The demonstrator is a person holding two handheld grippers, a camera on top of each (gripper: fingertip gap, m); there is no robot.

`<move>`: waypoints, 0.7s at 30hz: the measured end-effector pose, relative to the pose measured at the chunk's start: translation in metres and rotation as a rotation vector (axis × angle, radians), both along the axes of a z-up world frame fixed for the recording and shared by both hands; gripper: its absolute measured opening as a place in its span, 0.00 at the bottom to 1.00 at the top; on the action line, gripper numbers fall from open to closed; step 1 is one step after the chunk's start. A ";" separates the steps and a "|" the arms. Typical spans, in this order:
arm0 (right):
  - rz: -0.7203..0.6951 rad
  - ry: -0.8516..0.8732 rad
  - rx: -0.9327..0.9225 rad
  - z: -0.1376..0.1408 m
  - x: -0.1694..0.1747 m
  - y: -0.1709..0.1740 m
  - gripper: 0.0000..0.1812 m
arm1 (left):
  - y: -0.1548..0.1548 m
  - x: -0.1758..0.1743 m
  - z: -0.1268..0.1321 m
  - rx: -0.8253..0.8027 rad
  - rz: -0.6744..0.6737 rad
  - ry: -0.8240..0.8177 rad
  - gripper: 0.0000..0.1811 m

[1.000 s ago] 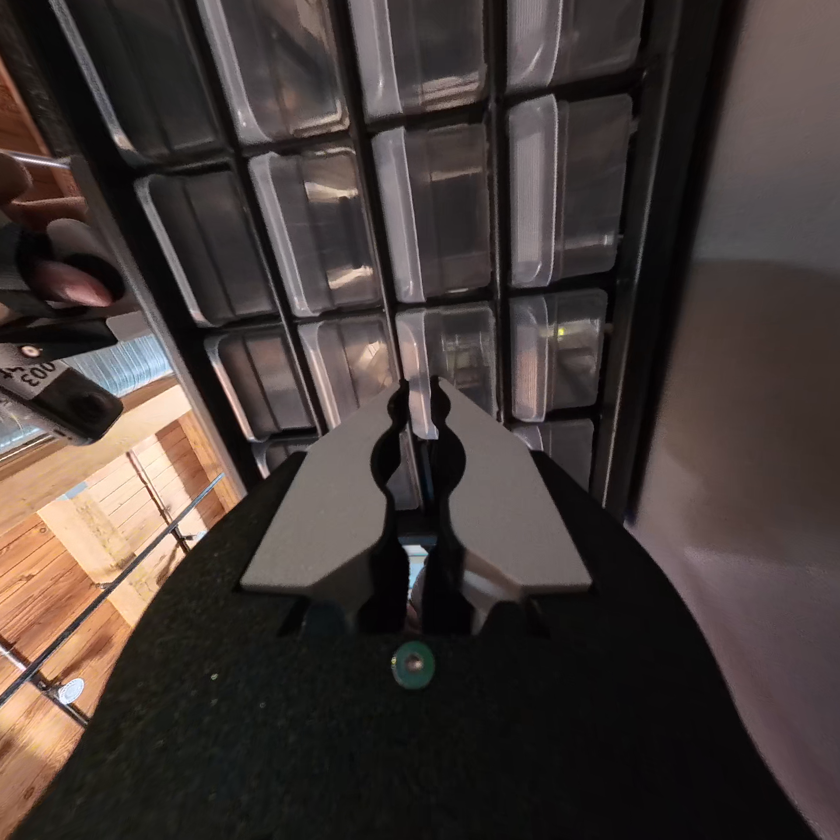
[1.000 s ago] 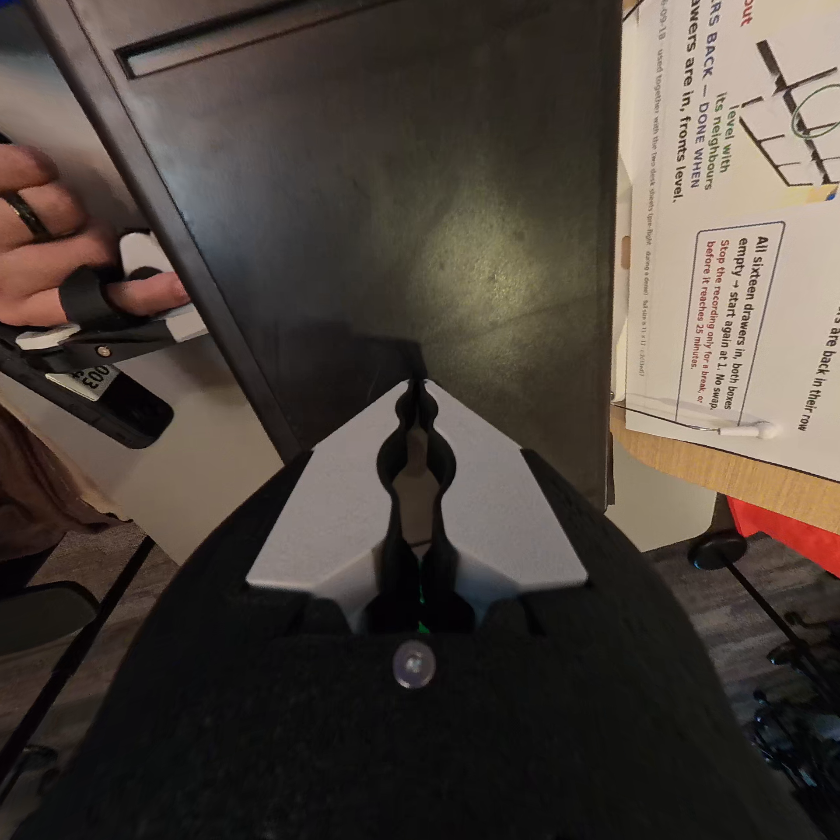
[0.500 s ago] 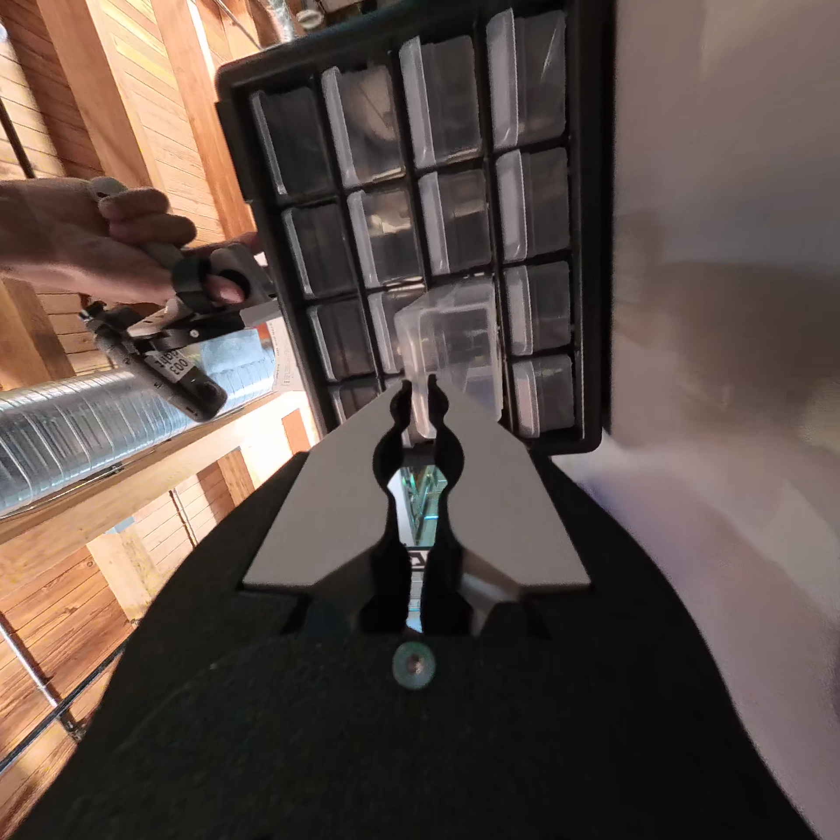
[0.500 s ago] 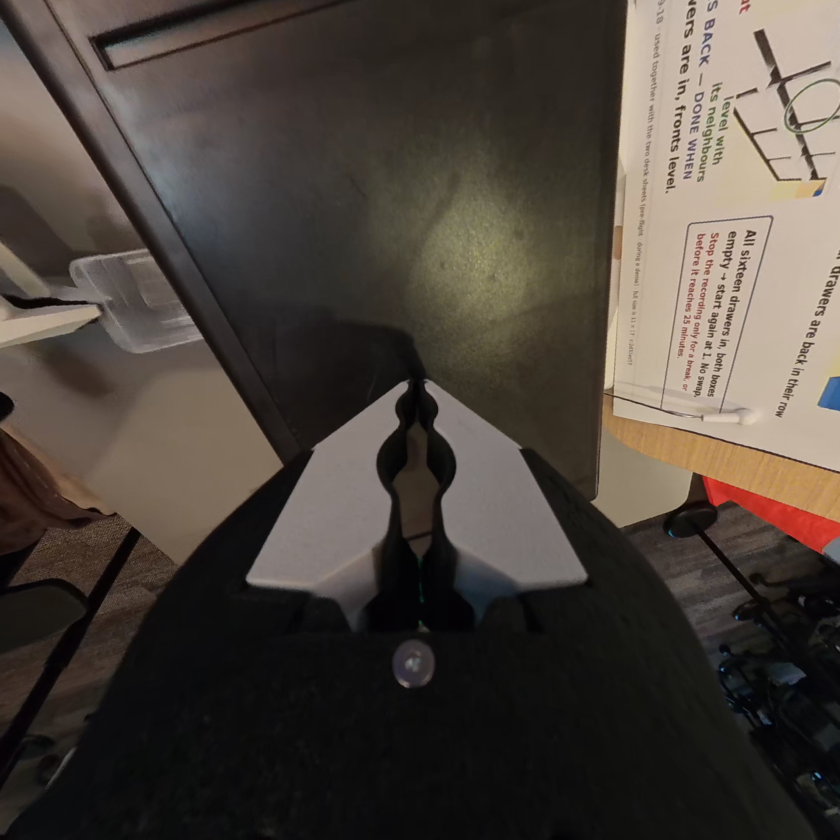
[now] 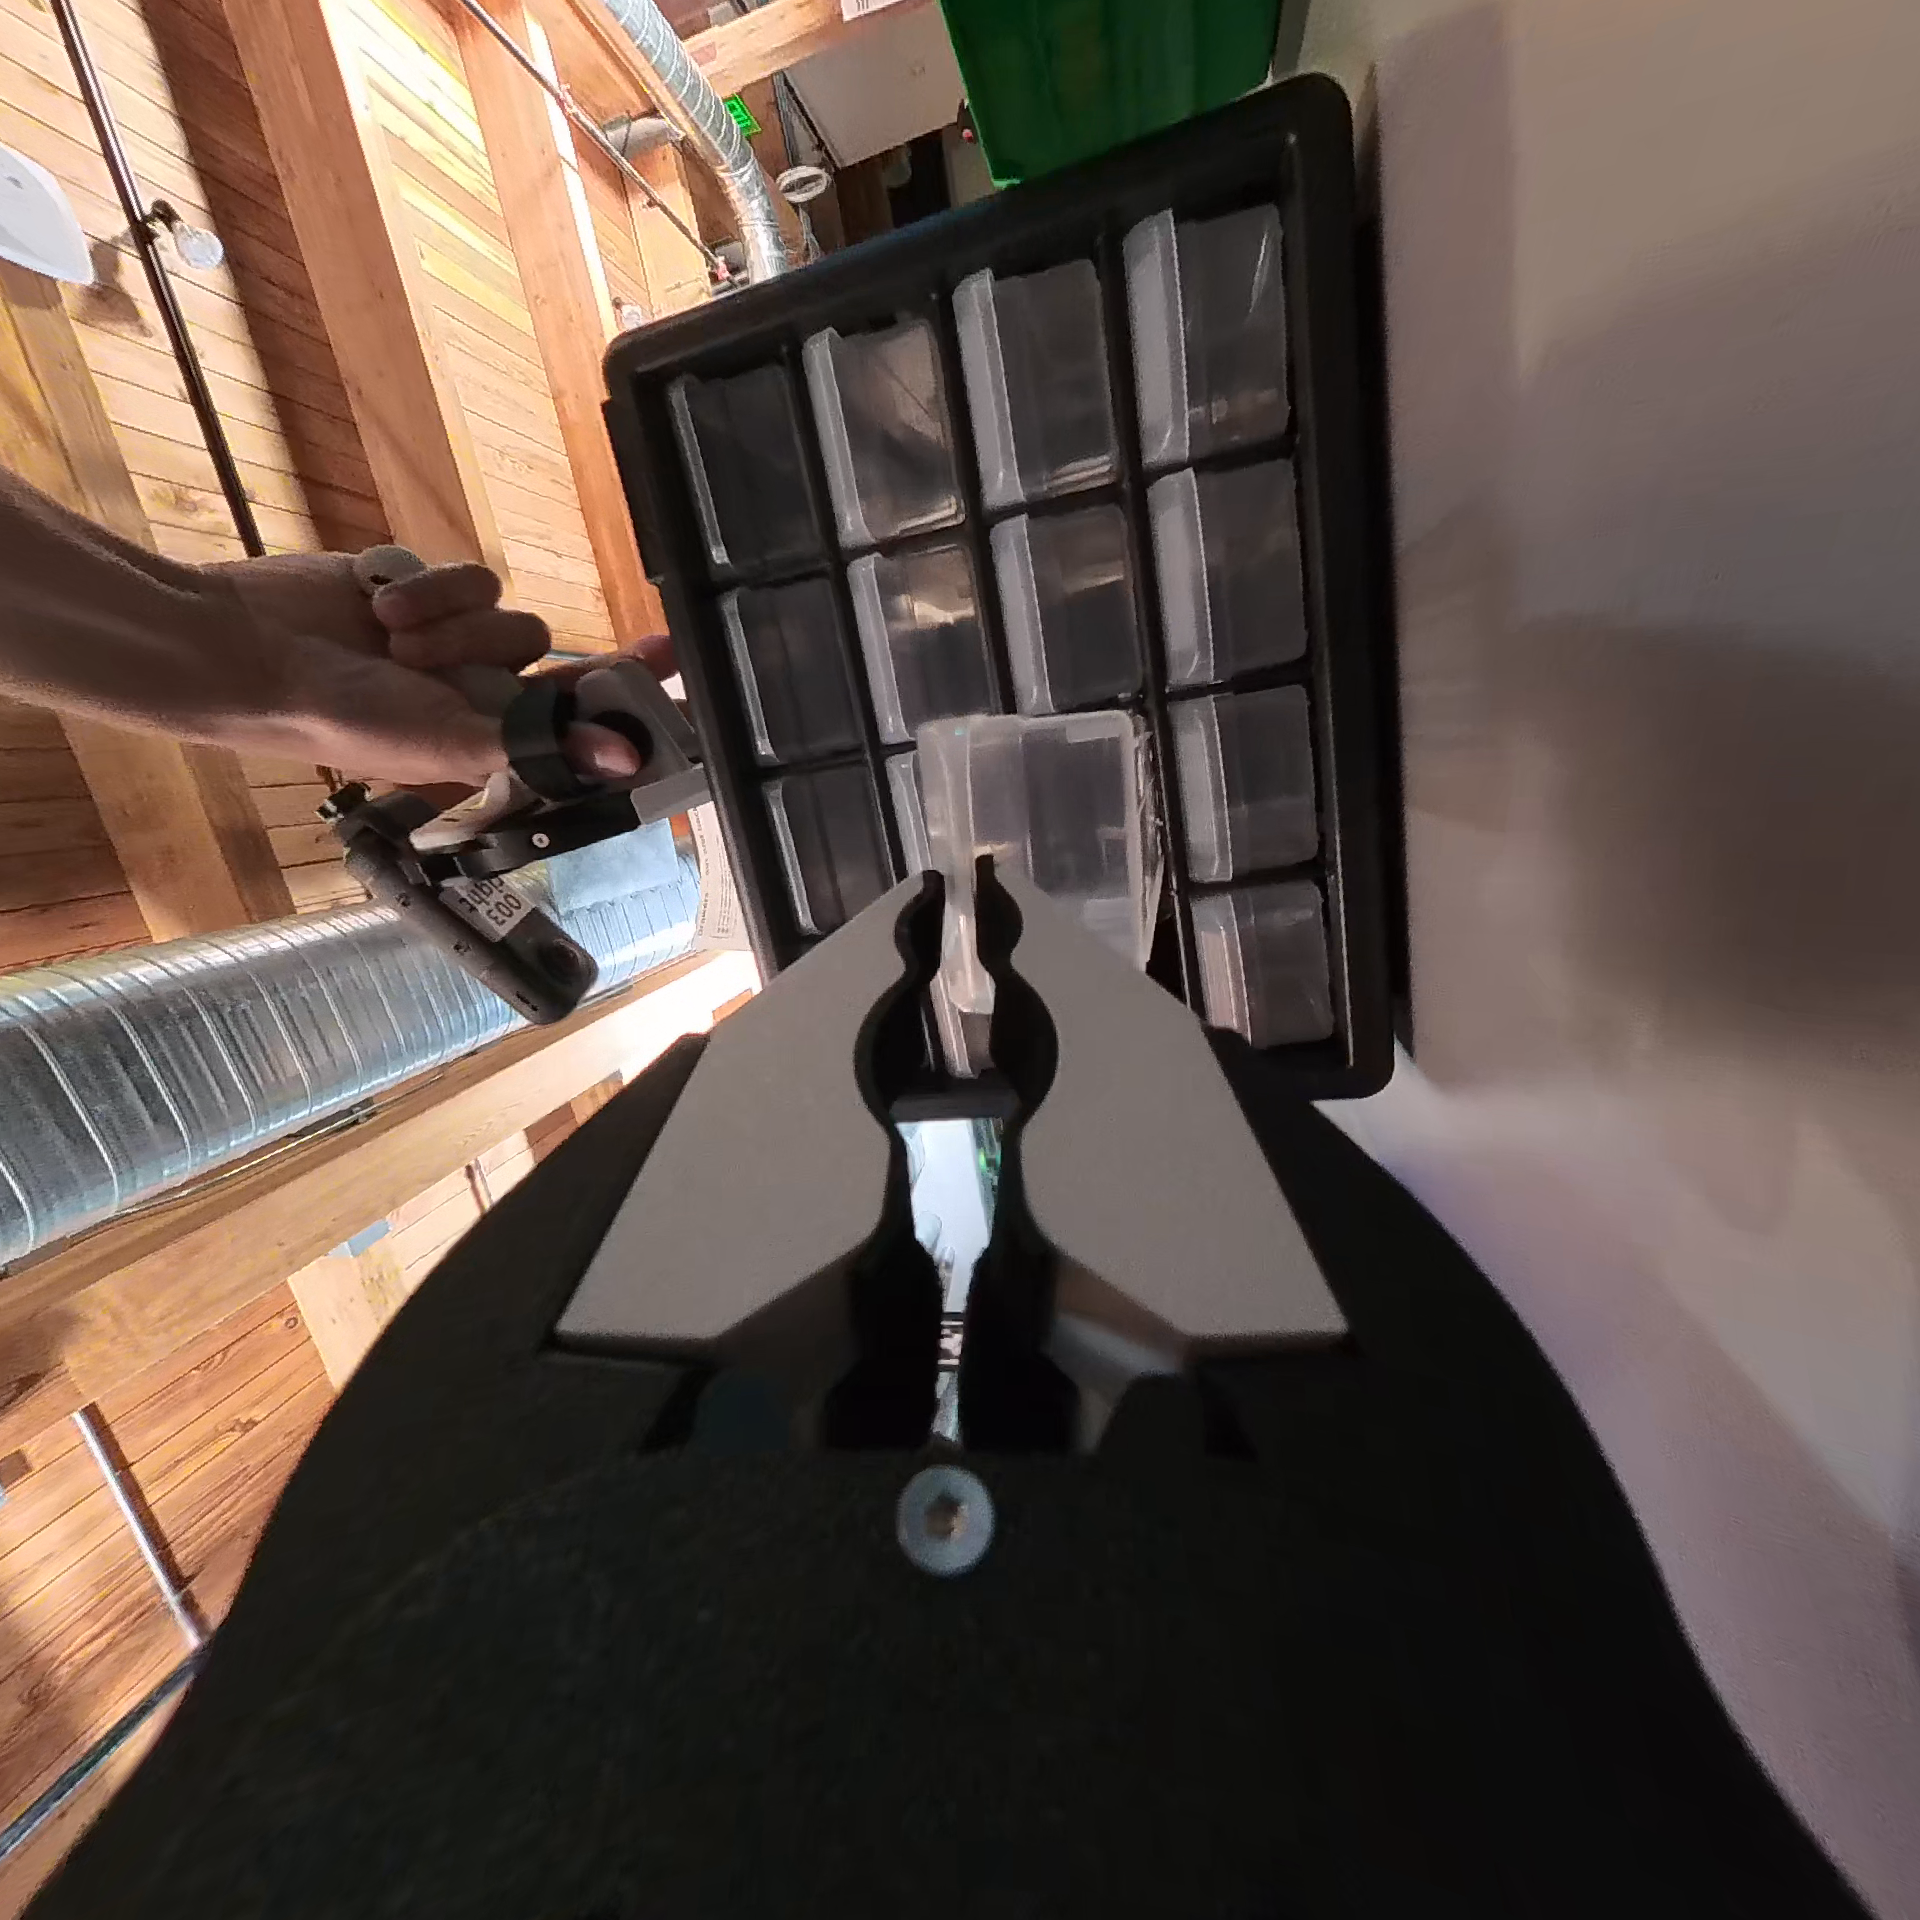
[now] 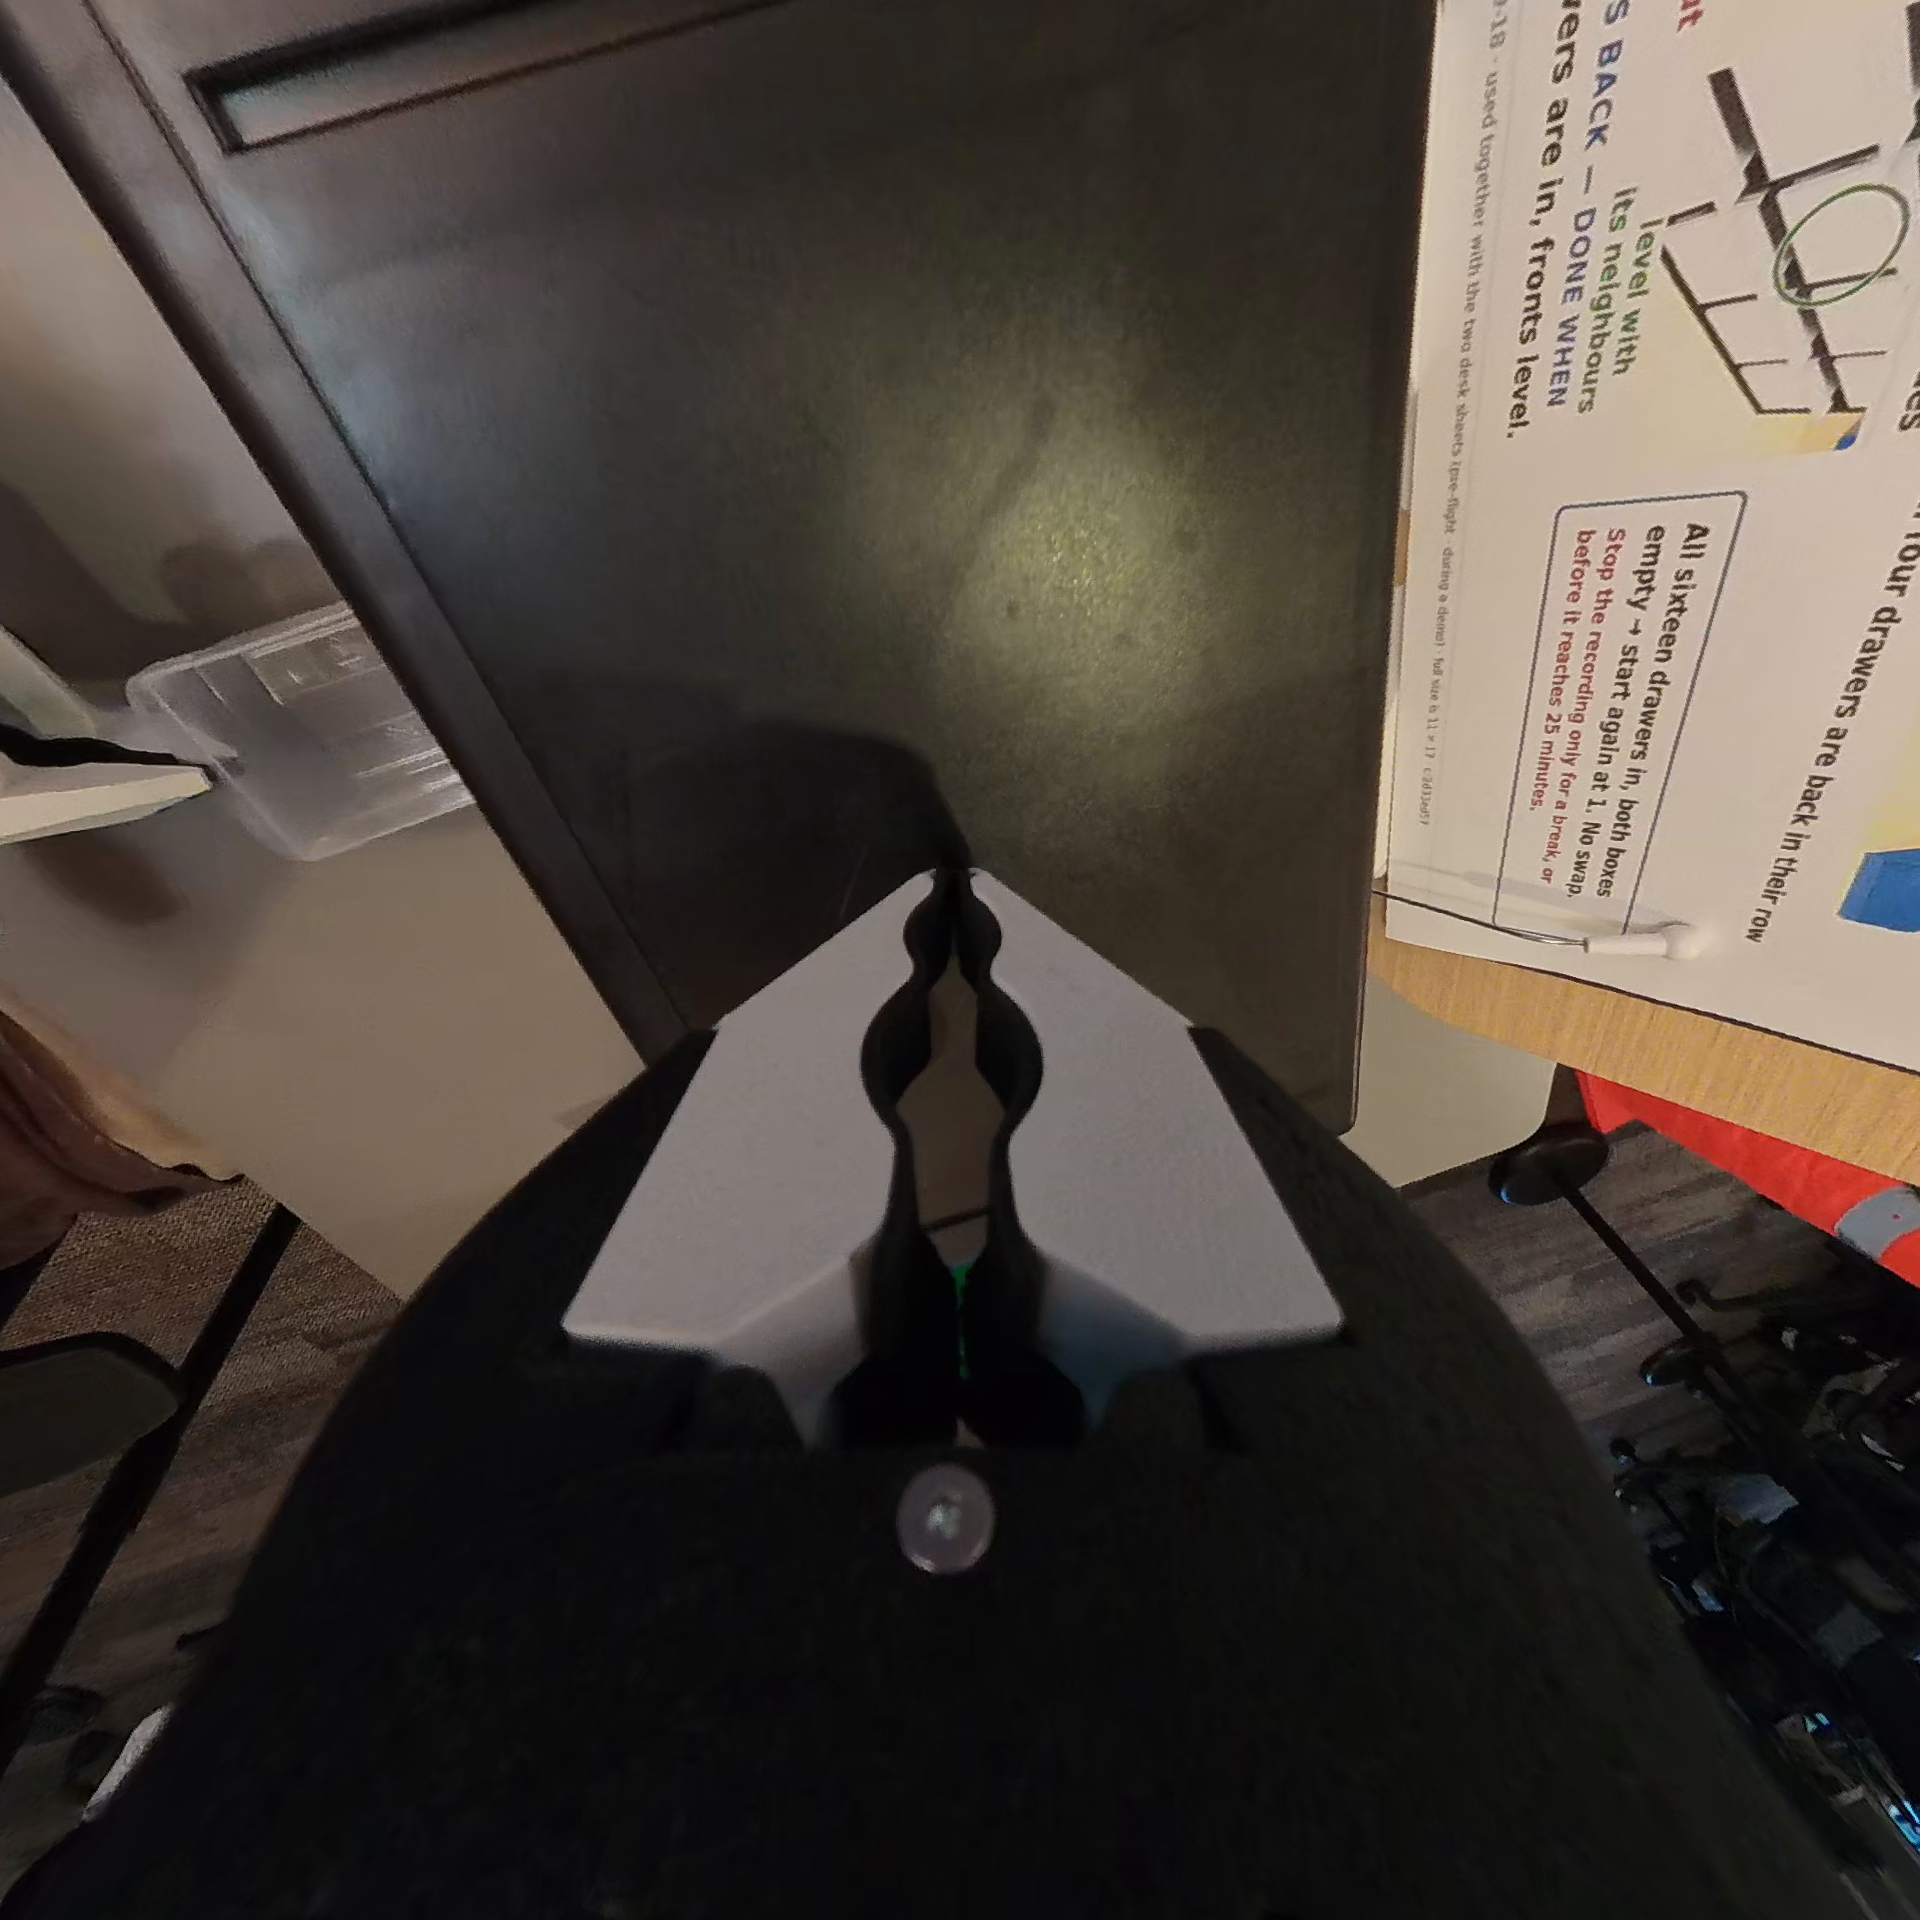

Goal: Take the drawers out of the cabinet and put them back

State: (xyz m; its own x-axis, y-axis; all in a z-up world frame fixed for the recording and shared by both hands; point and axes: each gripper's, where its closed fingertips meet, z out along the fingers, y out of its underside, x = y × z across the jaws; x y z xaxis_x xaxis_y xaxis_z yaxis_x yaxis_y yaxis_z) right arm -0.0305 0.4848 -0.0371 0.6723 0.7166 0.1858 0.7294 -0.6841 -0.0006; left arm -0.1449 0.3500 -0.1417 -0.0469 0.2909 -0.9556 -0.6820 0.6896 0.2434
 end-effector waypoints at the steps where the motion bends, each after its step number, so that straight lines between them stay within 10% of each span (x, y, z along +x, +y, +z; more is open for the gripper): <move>1: -0.001 0.002 0.001 0.000 0.000 0.000 0.00 | -0.001 -0.001 0.000 0.003 -0.003 0.001 0.02; 21: -0.007 -0.008 0.011 0.000 0.000 0.000 0.00 | -0.004 -0.020 0.002 0.045 -0.034 -0.014 0.02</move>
State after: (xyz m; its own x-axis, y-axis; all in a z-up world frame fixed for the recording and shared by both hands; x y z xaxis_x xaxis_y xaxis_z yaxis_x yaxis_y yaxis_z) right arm -0.0306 0.4850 -0.0369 0.6755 0.7101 0.1985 0.7249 -0.6889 -0.0025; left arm -0.1654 0.3462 -0.1394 -0.0232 0.3352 -0.9419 -0.6619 0.7009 0.2657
